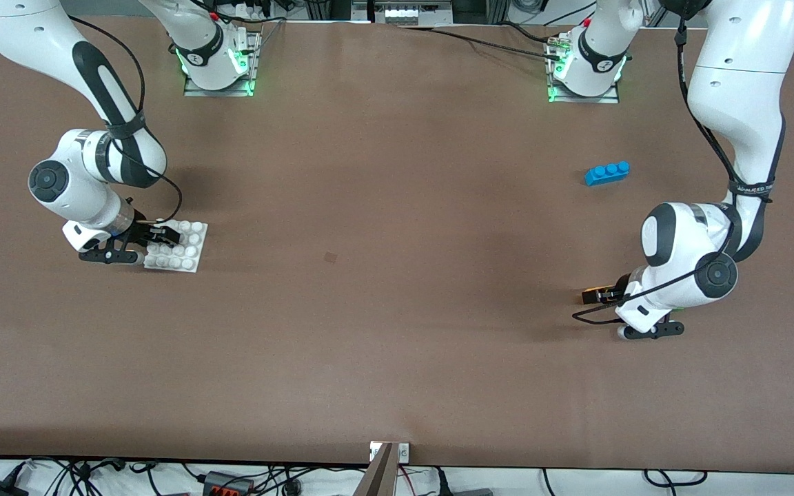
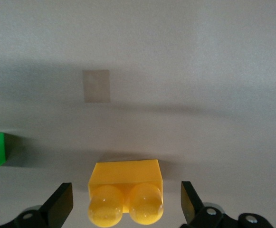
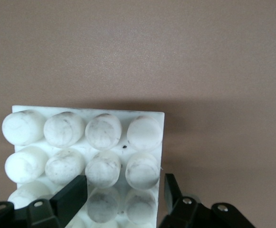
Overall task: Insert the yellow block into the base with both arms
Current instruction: 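Grasp the yellow block with the left gripper while the right gripper holds the base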
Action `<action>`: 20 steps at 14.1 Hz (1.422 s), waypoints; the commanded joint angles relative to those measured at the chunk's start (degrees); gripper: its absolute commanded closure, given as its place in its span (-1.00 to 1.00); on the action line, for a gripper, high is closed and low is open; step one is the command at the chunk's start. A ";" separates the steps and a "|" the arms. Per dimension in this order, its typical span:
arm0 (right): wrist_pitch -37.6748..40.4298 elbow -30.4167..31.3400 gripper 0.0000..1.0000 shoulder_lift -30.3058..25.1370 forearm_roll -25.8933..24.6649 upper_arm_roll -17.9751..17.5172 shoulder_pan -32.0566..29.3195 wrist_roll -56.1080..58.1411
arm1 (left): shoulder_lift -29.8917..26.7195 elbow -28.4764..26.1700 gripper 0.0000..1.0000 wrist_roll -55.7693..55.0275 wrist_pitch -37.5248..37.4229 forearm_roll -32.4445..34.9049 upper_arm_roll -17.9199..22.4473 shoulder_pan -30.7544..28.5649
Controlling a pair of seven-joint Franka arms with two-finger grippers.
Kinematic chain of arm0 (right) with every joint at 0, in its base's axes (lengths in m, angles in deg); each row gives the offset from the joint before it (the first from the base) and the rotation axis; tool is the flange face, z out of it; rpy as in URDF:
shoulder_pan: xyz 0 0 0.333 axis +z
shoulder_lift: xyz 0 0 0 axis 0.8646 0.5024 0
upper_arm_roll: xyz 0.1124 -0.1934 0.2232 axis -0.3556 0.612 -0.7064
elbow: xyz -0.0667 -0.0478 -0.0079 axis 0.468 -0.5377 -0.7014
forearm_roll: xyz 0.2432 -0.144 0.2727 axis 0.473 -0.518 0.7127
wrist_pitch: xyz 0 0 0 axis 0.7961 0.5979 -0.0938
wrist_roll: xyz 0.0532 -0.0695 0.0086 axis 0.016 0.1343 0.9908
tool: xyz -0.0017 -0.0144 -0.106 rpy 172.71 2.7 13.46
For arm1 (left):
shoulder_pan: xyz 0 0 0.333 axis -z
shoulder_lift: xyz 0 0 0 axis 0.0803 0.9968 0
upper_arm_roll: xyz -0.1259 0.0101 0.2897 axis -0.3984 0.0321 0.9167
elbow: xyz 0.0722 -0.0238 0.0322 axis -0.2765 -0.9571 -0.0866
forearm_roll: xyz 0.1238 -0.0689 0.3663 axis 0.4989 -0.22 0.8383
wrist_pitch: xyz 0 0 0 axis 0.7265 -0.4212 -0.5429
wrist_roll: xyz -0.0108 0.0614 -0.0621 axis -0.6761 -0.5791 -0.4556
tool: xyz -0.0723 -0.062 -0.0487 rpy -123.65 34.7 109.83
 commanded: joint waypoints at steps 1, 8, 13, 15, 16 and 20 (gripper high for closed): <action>-0.97 -0.30 -0.45 1.05 -0.35 -0.51 -0.45 0.91 | -0.32 -0.90 -1.00 0.30 1.08 0.34 0.02 0.39; -0.09 -1.26 -0.21 1.76 0.09 -0.86 8.51 -1.28 | -0.06 -1.34 -0.96 0.30 0.90 0.51 0.10 0.83; -0.09 -3.10 -0.12 3.78 0.09 -0.86 18.69 -11.46 | -0.41 -1.95 -0.53 0.30 0.81 2.53 0.10 0.75; 0.35 -5.73 -0.12 5.44 0.09 -0.86 22.74 -17.34 | -0.50 -1.87 -0.21 0.30 0.81 2.53 0.10 0.75; 0.96 -7.48 -0.12 6.58 0.09 -0.86 24.59 -19.46 | -0.50 -1.61 -0.07 0.30 0.81 2.53 0.10 0.75; 4.90 -15.04 -0.12 9.83 0.18 -0.95 31.80 -27.11 | -2.16 -1.16 0.30 0.12 -0.76 2.62 -0.60 1.36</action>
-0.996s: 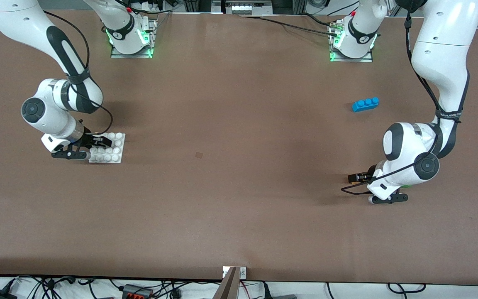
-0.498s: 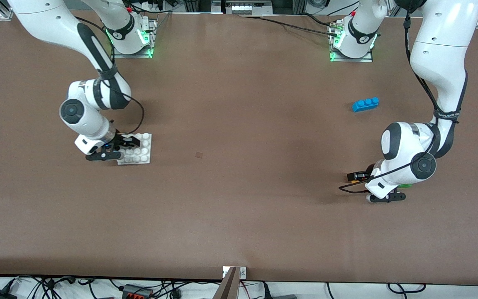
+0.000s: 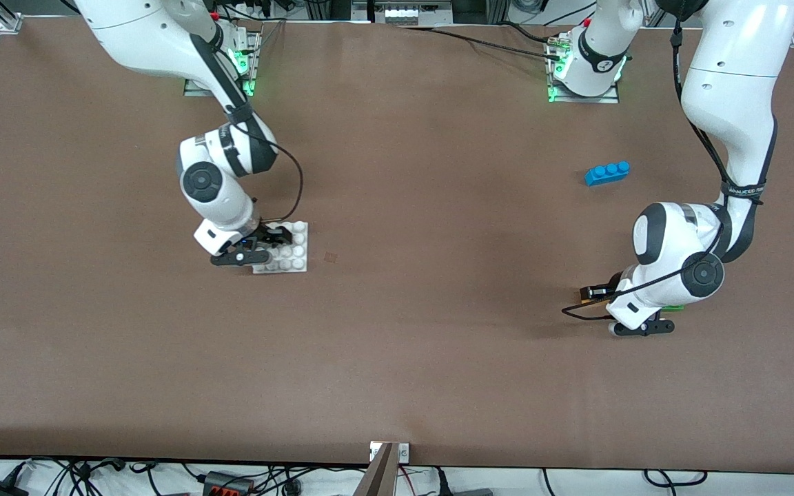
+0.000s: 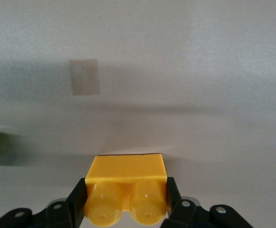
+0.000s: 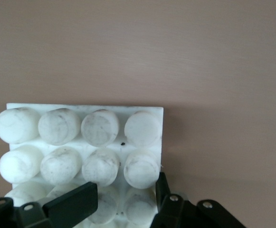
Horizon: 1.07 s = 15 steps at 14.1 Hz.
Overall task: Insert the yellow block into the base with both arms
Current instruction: 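Grasp the yellow block with the left gripper while the right gripper holds the base, then lift the yellow block with the left gripper while the right gripper withdraws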
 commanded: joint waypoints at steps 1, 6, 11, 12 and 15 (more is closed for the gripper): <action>5.23 -8.64 -0.12 4.80 0.28 0.01 5.14 -6.13 | -3.07 -0.19 0.35 -0.22 -2.87 1.39 -0.98 1.34; 8.59 -20.87 -0.08 12.19 1.67 -0.16 13.68 -17.56 | -6.59 1.13 0.37 -0.40 -9.99 0.86 -2.56 4.68; 8.15 -27.56 -0.08 15.45 12.23 -1.04 17.90 -18.89 | -7.56 1.13 0.43 -5.83 -10.97 0.51 -8.18 4.77; 8.15 -28.26 -0.08 15.62 12.32 -1.13 18.95 -18.81 | -7.56 1.13 0.43 -6.54 -10.97 0.42 -8.89 4.77; 8.07 -30.28 -0.08 16.06 12.41 -1.13 19.66 -18.54 | -7.56 1.13 0.42 -6.72 -10.88 0.51 -8.99 4.77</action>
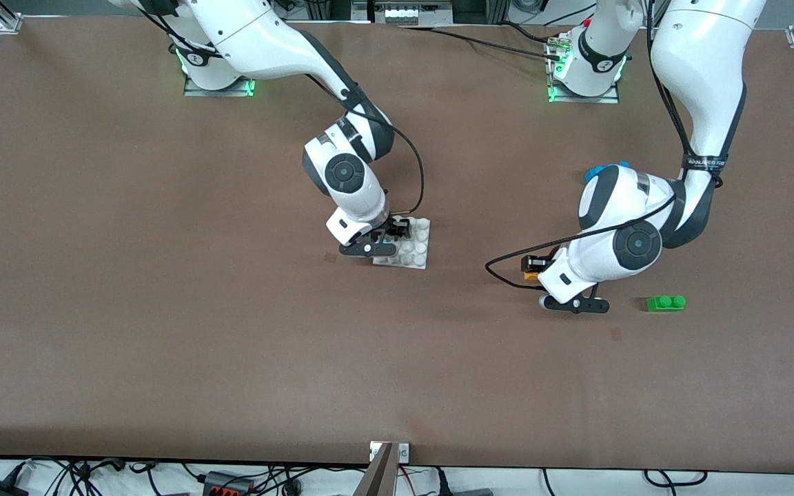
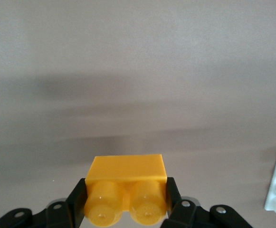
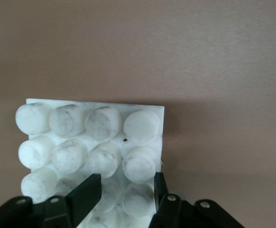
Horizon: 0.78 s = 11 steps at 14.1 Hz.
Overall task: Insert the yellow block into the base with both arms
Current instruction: 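Lift the yellow block with the left gripper while the right gripper withdraws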
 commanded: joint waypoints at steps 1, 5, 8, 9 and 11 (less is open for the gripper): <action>0.55 -3.80 -0.08 1.37 1.09 -0.64 0.88 -0.57 | -0.71 -0.16 0.42 -0.75 -0.80 0.52 -0.45 -0.59; 1.16 -5.39 -0.11 0.68 1.09 -0.99 0.27 -0.13 | -0.71 -0.24 0.40 -0.75 -0.80 0.43 -0.37 -0.59; 7.46 -6.36 -0.26 -3.70 -0.04 -0.21 -0.69 0.13 | -0.63 -0.24 0.40 -0.66 -0.80 0.52 -0.45 -0.50; 11.50 -6.36 -0.31 -6.60 -0.40 0.84 -1.74 0.30 | -0.62 -0.24 0.40 -0.57 -0.80 0.52 -0.45 -0.58; 22.73 -6.45 -0.51 -12.74 -2.76 3.04 -3.59 2.14 | -0.63 -0.16 0.40 -0.40 -0.80 0.52 -0.37 -0.59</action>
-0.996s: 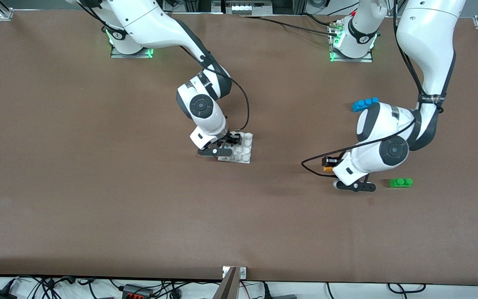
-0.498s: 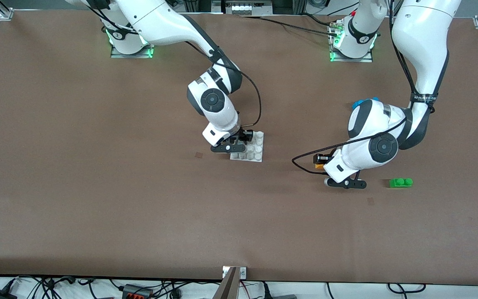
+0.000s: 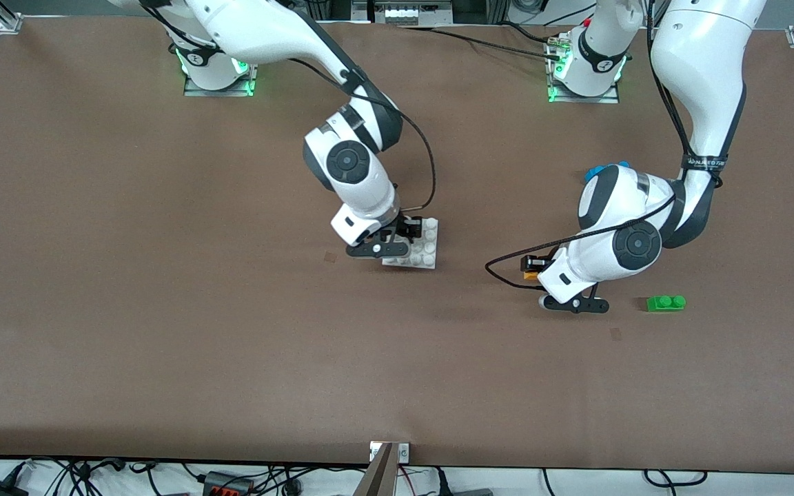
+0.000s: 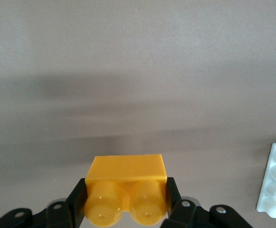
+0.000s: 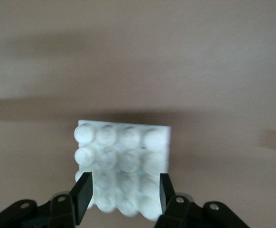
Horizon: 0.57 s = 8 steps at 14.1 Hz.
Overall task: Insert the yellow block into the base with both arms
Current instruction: 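Lift the yellow block with the left gripper while the right gripper withdraws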
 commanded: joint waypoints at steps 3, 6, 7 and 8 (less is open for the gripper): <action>24.31 1.60 -0.73 -14.68 -3.37 3.70 -6.28 6.07 | -0.63 -0.22 0.40 -0.57 -0.77 0.52 -0.46 -0.29; 37.43 1.42 -0.96 -20.58 -3.29 6.07 -14.35 16.33 | -0.72 -0.22 0.40 -5.20 -0.77 0.43 -3.26 0.33; 39.99 1.42 -1.00 -21.99 -3.37 6.07 -17.34 19.07 | -0.72 -0.13 0.40 -7.66 -0.77 0.52 -4.92 0.59; 41.49 1.34 -1.00 -23.57 -3.37 6.07 -20.24 21.36 | -0.63 0.04 0.40 -10.91 -0.60 0.60 -6.51 1.20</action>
